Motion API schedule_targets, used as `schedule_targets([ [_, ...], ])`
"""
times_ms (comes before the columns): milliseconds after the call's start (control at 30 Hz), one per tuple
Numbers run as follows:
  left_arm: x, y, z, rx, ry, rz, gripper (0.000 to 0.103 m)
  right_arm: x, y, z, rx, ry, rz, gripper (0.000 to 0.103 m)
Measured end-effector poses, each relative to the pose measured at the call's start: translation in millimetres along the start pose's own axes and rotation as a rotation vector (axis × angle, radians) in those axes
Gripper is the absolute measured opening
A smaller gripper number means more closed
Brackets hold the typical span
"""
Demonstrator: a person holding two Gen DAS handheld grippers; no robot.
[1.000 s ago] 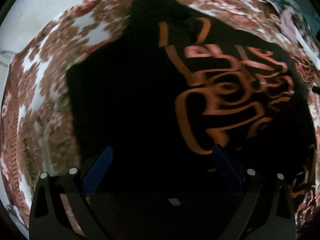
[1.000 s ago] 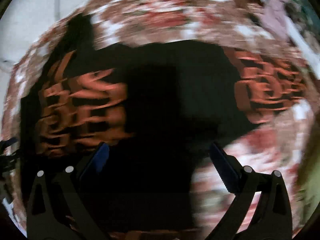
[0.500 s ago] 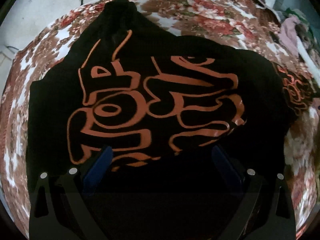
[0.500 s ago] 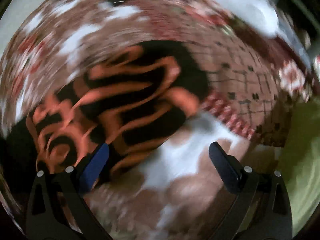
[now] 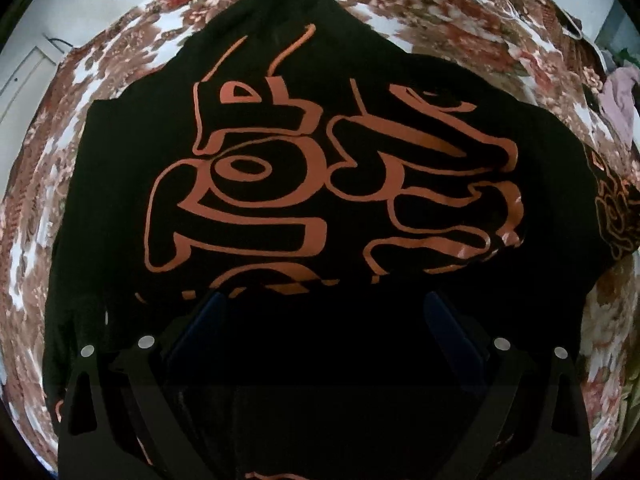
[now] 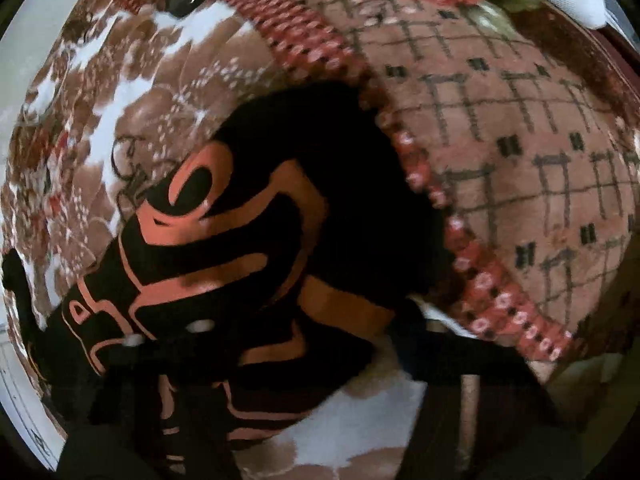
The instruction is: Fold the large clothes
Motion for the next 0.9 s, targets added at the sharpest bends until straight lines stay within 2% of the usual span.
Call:
schedule_targets([
  [33, 0.1, 0.5, -2.5, 0.003, 0.002, -0.002, 0.098, 3.5, 1.9, 5.7, -0.002, -0.038, 0.013, 0.013],
  [100, -1.5, 0.1, -5.7, 0.008, 0.004, -0.007, 0.098, 18.1, 5.5, 14.5, -0.008, -0.018, 0.101, 0.011],
  [200, 1.4, 2.1, -8.1, 0.005, 0.003, -0.008, 0.098, 31.7, 6.6, 23.4, -0.021, -0.043, 0.138, 0.009],
  [367, 20.0, 2.6, -7.8, -0.034, -0.014, 0.029, 0.098, 70.3, 2.2, 54.6, -0.100, -0.054, 0.223, 0.009],
  [500, 24.9, -4.1, -17.6, -0.088, -0.070, -0.004, 0.098, 133.8, 16.1, 80.5, -0.169, -0.085, 0.383, 0.009],
  [633, 8.9, -1.2, -49.0, -0.049, -0.110, -0.104, 0.098, 221.4, 55.8, 96.9, -0.165, -0.202, 0.529, 0.008],
  [700, 6.2, 0.0, -54.1, -0.081, -0.123, -0.115, 0.099, 254.9, 75.1, 101.5, -0.158, -0.246, 0.574, 0.008],
  [833, 12.4, 3.2, -61.3, -0.095, -0.060, -0.064, 0.099, 344.8, 128.3, 111.4, -0.152, -0.353, 0.684, 0.008],
  [900, 12.9, 5.6, -61.3, -0.115, -0.055, -0.065, 0.099, 389.7, 161.8, 112.1, -0.122, -0.416, 0.736, 0.008],
])
Point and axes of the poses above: each gripper's, at about its wrist camera, not at the fingertips, and z roughly against the way its jaws point, x to its left, y to its underside, the point moved 5 cm from there along -z, roughly the way its jaws point, and after that the axes turned 11 degrees about -y, right-handed, at the moved point
